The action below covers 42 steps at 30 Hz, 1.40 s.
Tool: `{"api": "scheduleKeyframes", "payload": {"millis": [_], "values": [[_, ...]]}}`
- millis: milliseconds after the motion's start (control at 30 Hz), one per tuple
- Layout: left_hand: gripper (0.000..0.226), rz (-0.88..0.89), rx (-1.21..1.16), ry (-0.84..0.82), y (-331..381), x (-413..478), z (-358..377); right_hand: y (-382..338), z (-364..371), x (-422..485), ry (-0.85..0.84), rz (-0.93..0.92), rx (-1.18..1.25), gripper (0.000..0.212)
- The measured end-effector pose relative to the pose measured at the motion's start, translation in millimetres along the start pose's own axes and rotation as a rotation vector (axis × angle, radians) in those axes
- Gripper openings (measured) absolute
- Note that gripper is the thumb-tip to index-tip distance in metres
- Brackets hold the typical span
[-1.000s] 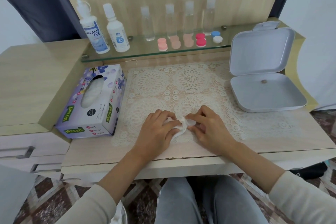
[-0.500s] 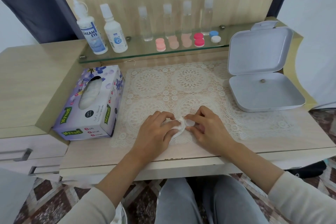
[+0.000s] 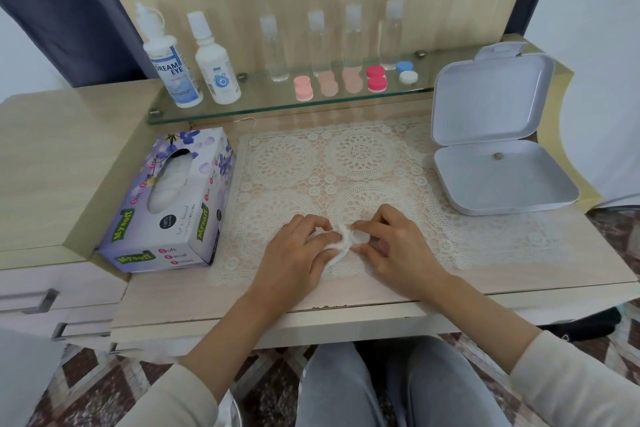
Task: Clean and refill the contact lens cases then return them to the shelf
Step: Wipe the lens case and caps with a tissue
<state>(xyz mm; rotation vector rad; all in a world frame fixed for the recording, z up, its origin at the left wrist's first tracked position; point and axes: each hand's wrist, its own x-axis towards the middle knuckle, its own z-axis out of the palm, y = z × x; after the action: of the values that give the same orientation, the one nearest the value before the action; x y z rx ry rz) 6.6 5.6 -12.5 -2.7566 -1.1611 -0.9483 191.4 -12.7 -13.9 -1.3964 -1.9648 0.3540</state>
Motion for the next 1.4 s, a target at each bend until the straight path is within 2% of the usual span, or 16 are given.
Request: {"api": "scheduleKeyframes", "payload": {"millis": [367, 533, 633, 767, 867, 933, 1033, 1133, 1200, 1300, 1400], "values": [[0.018, 0.013, 0.007, 0.006, 5, 3, -2, -3, 0, -2, -0.046, 0.018, -0.01, 0.027], [0.016, -0.017, -0.067, 0.004, 6, 2, 0, -4, 0, -1, -0.046, 0.043, -0.011, 0.03], [0.018, -0.089, -0.166, 0.067, 4, 1, -3, -4, 0, -1, -0.043, 0.042, -0.016, 0.03], [0.016, -0.271, -0.338, 0.203, 8, 4, -11, -4, 0, -1, -0.017, 0.024, -0.039, 0.035], [0.013, -0.403, -0.458, 0.232, 13, 7, -15, -4, -1, -1, -0.005, 0.038, -0.015, 0.044], [0.014, -0.43, -0.501, 0.228, 17, 10, -18, -4, -1, -1, 0.001, 0.042, 0.0, 0.046], [0.009, -0.492, -0.618, 0.201, 24, 14, -22, -7, -6, 1, 0.064, 0.045, 0.095, 0.04], [0.009, -0.502, -0.655, 0.194, 27, 17, -25, -18, -20, 6, 0.176, 0.034, 0.301, 0.032], [0.015, -0.541, -0.708, 0.197, 31, 20, -27, -27, -29, 10, 0.124, 0.081, 0.452, 0.028], [0.027, -0.584, -0.775, 0.196, 39, 23, -28, -32, -35, 14, 0.002, 0.191, 0.525, 0.011], [0.03, -0.574, -0.761, 0.208, 42, 23, -27, -33, -38, 13, 0.015, 0.197, 0.607, 0.006]]}}
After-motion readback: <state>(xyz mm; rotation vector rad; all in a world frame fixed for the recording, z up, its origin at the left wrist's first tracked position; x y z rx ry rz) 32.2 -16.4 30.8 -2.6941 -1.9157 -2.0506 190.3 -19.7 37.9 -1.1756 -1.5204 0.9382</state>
